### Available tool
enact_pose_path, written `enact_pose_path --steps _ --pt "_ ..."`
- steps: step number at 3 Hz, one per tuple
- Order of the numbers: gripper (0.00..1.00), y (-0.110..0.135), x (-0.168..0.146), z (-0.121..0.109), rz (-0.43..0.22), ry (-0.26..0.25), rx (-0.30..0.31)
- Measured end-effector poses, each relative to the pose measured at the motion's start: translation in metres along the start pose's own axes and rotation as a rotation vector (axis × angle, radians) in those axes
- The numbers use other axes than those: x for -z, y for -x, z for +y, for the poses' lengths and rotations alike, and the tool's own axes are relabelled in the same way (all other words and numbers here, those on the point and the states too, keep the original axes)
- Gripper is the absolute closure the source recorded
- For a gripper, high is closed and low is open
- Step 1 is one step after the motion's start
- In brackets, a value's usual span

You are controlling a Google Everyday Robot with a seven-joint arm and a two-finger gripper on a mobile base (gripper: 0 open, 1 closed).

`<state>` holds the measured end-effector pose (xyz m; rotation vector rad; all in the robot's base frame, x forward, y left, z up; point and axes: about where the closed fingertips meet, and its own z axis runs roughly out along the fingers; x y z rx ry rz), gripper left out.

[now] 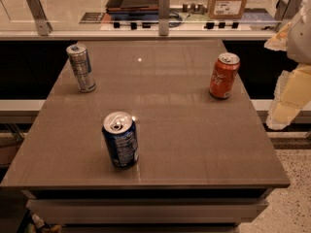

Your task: Move coke can near redbull can

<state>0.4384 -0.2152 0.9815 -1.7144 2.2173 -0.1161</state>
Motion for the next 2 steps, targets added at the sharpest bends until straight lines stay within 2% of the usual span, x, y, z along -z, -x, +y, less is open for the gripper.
enact_pose_path --steps 1,2 --pt "0.00 0.000 0.000 0.000 0.000 0.000 0.000" --pt "0.00 -0.001 0.003 -0.013 -0.038 -0.040 -0.021"
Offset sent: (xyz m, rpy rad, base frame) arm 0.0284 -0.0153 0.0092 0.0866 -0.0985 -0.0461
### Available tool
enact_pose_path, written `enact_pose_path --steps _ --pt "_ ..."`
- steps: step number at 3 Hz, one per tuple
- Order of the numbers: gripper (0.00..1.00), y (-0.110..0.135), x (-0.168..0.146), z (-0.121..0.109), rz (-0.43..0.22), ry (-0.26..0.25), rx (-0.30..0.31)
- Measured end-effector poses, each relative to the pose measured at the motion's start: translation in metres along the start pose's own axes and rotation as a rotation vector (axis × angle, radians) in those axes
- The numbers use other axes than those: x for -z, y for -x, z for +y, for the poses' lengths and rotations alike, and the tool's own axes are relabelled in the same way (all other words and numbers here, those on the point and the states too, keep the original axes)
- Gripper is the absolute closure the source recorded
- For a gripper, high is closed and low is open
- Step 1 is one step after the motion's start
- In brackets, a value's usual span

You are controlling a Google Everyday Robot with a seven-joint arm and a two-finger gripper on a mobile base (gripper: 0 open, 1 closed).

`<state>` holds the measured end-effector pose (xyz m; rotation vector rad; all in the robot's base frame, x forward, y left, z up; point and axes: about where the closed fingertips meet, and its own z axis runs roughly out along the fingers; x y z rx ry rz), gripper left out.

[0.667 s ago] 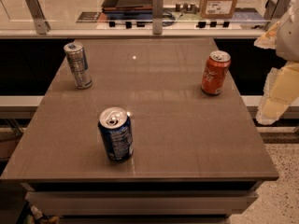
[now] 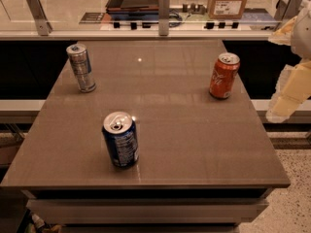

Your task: Move coke can near redbull can

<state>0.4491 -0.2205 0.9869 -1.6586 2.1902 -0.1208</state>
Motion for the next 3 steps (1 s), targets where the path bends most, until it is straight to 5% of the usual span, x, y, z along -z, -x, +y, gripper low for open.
enact_pose_path --steps 3 --pt "0.00 0.007 -0.032 -0.041 -0.285 -0.111 -0.125"
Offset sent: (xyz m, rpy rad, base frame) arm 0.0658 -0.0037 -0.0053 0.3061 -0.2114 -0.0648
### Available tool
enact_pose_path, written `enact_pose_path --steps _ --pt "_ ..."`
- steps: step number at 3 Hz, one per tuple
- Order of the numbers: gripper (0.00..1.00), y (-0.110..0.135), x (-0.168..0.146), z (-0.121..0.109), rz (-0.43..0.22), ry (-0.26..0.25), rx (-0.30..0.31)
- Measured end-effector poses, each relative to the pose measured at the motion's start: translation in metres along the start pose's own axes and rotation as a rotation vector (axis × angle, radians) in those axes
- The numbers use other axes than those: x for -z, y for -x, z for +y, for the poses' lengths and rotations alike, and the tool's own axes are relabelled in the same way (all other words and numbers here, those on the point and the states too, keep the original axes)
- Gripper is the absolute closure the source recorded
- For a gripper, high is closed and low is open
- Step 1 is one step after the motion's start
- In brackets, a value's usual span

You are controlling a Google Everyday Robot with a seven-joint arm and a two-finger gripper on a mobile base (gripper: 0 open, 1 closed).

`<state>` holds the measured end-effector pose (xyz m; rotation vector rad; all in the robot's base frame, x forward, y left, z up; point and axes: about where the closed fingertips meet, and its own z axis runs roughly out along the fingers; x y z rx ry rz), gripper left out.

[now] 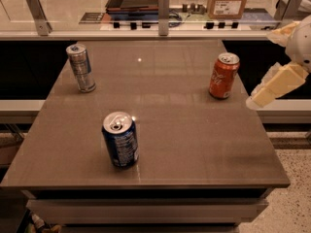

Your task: Move coke can near redbull can

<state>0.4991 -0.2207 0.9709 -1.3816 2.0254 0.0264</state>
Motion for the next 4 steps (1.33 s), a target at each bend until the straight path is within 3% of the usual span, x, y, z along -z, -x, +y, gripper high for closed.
enact_pose_path --steps 2,4 --pt "0.00 -0.021 -0.043 -0.010 -0.218 -0.002 -0.102" --pt "0.00 -0.032 -0.066 -0.035 -0.442 -0.028 -0.151"
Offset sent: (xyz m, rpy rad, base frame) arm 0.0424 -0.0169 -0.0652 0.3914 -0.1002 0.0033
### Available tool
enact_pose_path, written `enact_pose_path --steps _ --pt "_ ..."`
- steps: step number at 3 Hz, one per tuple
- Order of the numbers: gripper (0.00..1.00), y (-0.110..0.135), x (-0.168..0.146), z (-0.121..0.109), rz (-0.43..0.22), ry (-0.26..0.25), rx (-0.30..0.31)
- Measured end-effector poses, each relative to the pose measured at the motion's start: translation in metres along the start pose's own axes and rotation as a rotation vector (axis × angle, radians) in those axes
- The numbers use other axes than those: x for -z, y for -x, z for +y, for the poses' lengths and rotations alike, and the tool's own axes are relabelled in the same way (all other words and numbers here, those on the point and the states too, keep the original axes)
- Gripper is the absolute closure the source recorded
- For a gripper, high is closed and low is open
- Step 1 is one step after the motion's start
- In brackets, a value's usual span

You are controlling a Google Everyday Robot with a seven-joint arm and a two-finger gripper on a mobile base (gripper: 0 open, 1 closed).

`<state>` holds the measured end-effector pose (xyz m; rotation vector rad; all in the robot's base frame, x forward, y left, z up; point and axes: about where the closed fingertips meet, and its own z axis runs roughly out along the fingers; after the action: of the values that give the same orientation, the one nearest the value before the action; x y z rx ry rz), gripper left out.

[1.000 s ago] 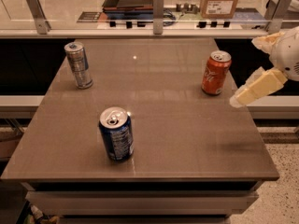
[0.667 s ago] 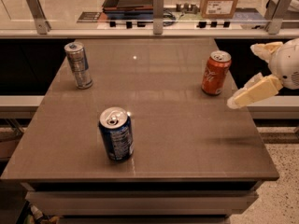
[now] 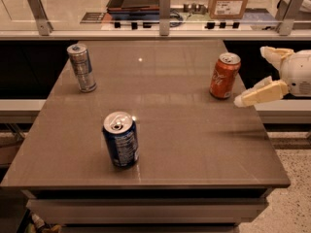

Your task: Move coke can near redbull can

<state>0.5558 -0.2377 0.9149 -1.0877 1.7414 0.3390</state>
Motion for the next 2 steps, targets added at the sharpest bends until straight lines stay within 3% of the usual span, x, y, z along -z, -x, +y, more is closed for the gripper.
enact_pose_path --steps 1,2 --pt "0.00 -0.003 -0.010 -0.015 -0.078 0.006 -0.022" --pt "0.00 -0.002 -0.018 -0.025 -0.102 0.019 -0.054"
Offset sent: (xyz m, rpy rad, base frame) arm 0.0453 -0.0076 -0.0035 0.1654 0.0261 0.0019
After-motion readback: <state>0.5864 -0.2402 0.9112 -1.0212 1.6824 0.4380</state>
